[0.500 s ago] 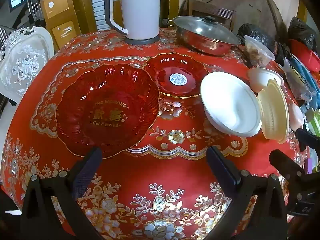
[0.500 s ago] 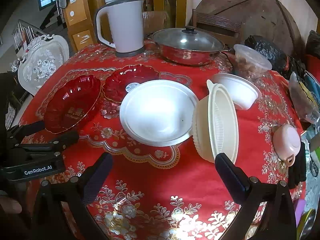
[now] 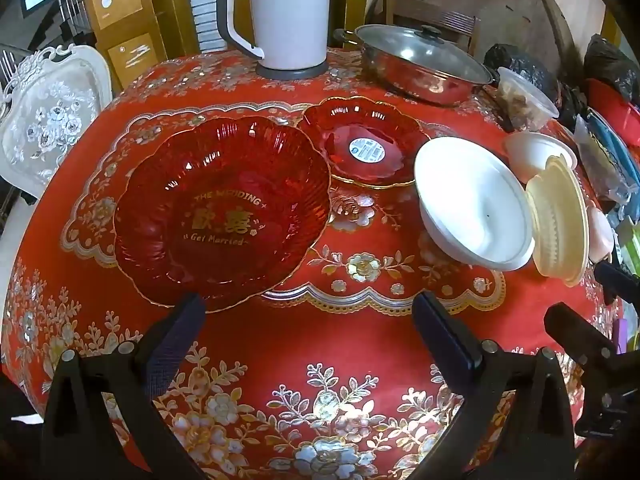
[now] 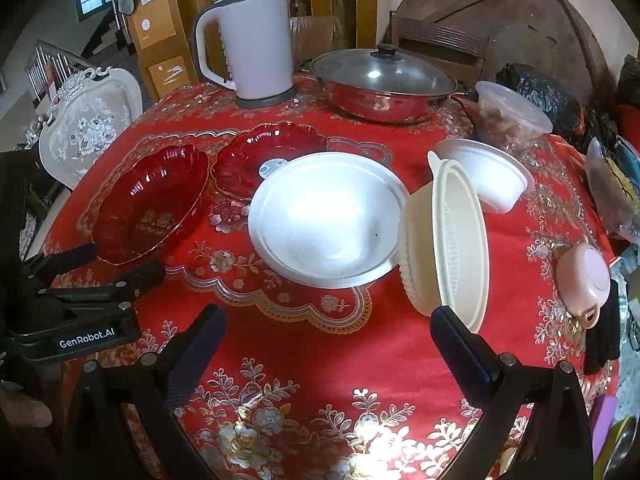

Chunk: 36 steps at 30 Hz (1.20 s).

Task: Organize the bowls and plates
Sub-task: 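Move the left tool toward the red glass 'THE WEDDING' bowl, then grasp the rim of the red 'THE WEDDING' bowl with the left tool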

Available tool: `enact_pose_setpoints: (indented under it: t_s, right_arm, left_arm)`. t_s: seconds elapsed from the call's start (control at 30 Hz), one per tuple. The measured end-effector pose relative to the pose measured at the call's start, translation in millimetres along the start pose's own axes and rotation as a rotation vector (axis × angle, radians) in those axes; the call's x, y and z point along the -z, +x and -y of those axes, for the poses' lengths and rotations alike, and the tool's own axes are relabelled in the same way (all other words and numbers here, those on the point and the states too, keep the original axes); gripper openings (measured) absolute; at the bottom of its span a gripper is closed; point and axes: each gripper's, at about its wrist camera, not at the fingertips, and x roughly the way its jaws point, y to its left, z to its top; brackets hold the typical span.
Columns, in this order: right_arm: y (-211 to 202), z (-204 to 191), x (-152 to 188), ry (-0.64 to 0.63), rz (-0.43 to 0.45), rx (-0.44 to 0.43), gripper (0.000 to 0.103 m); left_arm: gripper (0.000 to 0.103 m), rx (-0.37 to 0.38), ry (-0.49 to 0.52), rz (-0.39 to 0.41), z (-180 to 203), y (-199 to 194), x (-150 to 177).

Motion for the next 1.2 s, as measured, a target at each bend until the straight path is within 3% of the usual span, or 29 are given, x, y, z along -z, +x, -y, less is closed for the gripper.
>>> enact_pose_setpoints:
  t_s: [0.77, 1.2]
  right_arm:
    - [16.6, -33.4, -10.4, -0.066, -0.029, -0.031, 0.102]
    - [32.1, -67.3, -35.2, -0.102, -0.042, -0.078, 0.102]
  left_arm:
    - [0.103, -0.035, -0.022, -0.021, -21.3, 9.9, -2.7]
    - [0.103, -0.084, -0.060, -0.016, -57.0, 16.0, -14.9]
